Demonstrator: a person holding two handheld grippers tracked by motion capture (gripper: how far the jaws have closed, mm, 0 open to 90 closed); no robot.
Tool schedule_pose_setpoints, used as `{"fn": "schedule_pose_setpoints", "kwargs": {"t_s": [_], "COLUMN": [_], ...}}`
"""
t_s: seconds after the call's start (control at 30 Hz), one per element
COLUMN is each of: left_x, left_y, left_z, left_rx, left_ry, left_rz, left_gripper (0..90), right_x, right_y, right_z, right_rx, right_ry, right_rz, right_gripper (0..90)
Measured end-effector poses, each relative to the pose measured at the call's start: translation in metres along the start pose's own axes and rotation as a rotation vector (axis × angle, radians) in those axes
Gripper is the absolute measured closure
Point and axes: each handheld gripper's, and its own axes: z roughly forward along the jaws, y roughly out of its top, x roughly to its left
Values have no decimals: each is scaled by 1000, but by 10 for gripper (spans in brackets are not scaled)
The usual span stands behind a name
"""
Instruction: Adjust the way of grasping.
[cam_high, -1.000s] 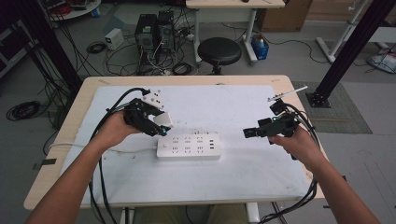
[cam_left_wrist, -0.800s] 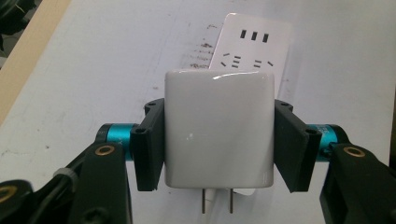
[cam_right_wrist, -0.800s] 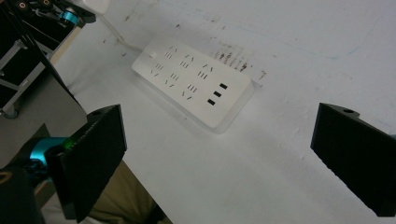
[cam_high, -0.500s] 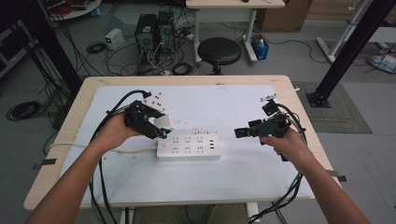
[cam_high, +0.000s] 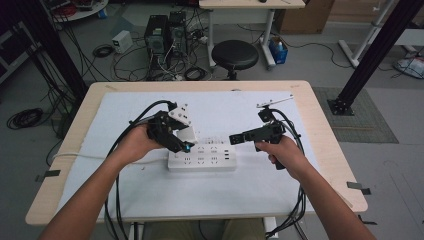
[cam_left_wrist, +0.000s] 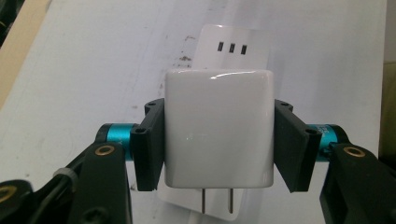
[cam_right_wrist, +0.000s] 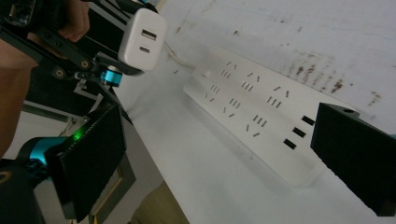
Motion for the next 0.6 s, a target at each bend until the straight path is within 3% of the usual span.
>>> {"fn": "schedule_pose_setpoints", "kwargs": {"t_s": [0.2, 0.6], "left_x": [-1, -4], "left_y": [9, 29], "left_z": [13, 28], "left_rx": [-8, -14], "left_ry": [-21, -45], "left_rz": [2, 42], "left_gripper": [424, 424], "right_x": [2, -1], "right_y": [4, 13], "right_z": [13, 33], "right_rx": [8, 18], "right_ry": [36, 98], "right_rz": [16, 71], "right_gripper": [27, 42]}}
